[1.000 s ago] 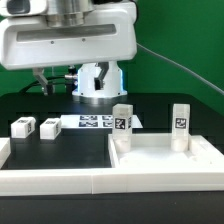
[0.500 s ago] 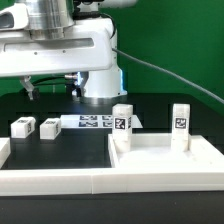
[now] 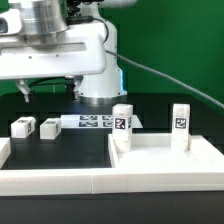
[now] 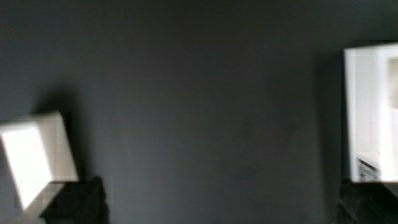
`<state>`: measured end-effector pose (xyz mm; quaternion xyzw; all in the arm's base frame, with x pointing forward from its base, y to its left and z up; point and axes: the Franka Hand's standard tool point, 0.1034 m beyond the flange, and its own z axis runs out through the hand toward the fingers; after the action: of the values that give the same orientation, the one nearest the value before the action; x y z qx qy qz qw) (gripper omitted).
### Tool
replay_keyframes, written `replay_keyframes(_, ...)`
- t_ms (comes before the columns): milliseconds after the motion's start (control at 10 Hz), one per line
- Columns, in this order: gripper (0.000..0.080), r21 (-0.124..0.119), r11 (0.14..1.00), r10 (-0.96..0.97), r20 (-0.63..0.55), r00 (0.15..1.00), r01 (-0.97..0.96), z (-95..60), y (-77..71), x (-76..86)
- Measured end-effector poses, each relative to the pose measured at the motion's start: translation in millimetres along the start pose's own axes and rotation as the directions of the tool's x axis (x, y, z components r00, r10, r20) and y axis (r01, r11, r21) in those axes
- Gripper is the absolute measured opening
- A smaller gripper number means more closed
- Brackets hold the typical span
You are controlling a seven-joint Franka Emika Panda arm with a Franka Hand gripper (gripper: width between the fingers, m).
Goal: Assemble square table
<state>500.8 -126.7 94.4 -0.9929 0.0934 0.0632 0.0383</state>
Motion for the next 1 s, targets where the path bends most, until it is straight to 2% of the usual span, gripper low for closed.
replay_keyframes(200,0.0649,-0.006,0.999,0.033,0.01,0.999,-0.033,23.9,6.5,-24.6)
replay_keyframes(400,0.0649,-0.027,0.999,0.038,0.011,0.999,-0.038,41.9,12.0,-31.9)
replay_keyframes(700,0.0649,-0.026,0.999,0.036,0.005,0.999,-0.036,39.1,11.1,-29.3)
replay_keyframes(800,0.0649,-0.028,1.0,-0.003,0.004,1.0,0.003,41.0,16.2,-30.9)
replay_keyframes(900,0.0649,-0.03,0.999,-0.025,0.012,1.0,0.026,46.9,29.8,-37.4)
replay_keyframes(1000,0.0649,-0.029,0.999,-0.017,0.014,1.0,0.018,47.9,37.2,-39.0)
